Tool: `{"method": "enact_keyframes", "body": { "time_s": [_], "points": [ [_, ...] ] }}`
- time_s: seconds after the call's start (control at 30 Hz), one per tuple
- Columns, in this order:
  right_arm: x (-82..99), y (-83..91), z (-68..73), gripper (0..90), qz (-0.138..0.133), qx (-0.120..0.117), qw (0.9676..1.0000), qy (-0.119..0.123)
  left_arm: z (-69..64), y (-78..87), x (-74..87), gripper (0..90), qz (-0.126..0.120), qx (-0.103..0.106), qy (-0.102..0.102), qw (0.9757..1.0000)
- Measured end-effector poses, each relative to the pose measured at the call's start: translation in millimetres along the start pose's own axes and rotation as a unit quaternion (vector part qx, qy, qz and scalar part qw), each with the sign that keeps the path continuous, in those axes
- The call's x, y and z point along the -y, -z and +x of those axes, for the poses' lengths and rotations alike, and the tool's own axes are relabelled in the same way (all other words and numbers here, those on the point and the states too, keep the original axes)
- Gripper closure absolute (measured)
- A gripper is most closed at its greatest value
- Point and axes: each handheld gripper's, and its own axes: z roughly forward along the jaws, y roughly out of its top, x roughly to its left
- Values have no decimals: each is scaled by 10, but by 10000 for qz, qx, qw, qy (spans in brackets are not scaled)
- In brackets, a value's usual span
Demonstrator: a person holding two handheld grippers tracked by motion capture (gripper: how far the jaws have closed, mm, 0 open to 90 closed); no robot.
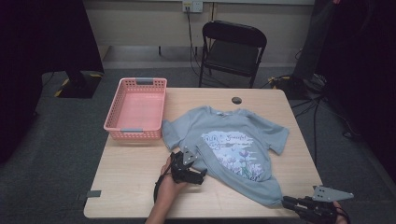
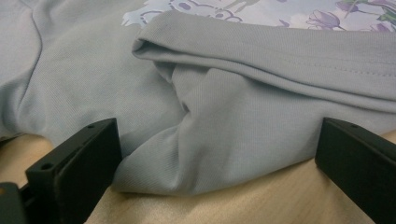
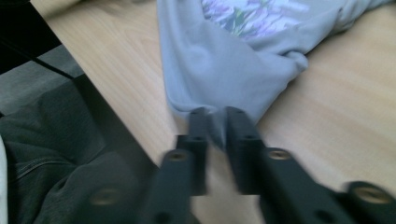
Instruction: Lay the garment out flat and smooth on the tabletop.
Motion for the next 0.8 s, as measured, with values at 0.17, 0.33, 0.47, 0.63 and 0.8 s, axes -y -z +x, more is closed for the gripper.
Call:
{"method": "enact_keyframes", "body": {
  "time_s": [0.17,0.33,0.47,0.63,0.8],
  "points": [
    [-124,-44,-90,267,-69,293,9995,-82,1,-2,-1,0,4,2,-2,10000],
    [-291,-134,-267,101,-228,509,9984,-112,1,-2,-1,0,6,3,1,10000],
    [-400,-226,-365,84,-263,619,9977,-72,3,-4,-3,0,3,6,-3,10000],
    [-465,-381,-550,76,-144,806,9966,-114,3,-4,-3,0,5,7,-2,10000],
    [-481,-544,-724,72,94,1018,9946,-171,5,-5,-4,0,10,12,-7,10000]
  ]
}}
